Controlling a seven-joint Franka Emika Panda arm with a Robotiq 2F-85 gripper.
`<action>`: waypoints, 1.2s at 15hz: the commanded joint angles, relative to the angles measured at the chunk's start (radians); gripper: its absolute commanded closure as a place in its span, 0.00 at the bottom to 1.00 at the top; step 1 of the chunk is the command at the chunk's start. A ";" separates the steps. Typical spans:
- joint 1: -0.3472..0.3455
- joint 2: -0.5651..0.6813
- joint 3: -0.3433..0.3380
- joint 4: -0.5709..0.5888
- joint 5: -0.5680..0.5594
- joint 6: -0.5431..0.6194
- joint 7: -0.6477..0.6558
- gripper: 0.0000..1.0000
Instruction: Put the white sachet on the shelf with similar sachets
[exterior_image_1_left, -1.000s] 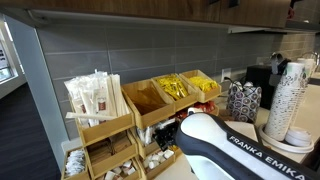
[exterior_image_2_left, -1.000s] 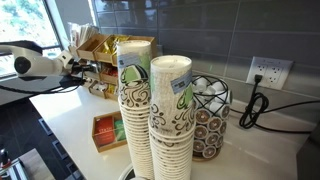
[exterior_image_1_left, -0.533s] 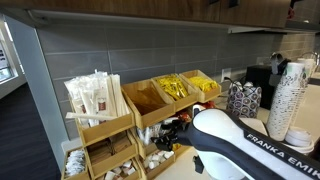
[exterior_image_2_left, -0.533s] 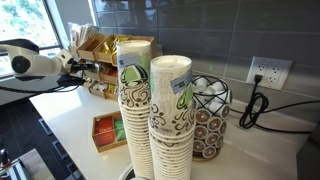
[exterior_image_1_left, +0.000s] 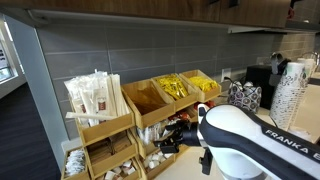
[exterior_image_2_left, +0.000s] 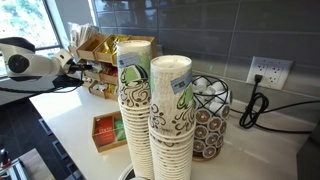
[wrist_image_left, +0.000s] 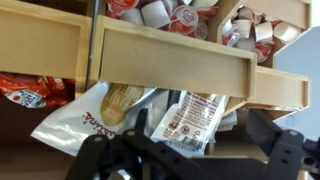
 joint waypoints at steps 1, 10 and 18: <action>0.084 0.020 -0.067 -0.099 -0.059 -0.059 0.033 0.00; 0.134 0.037 -0.207 -0.203 -0.114 -0.168 0.010 0.00; 0.163 0.083 -0.404 -0.255 -0.357 -0.378 0.001 0.00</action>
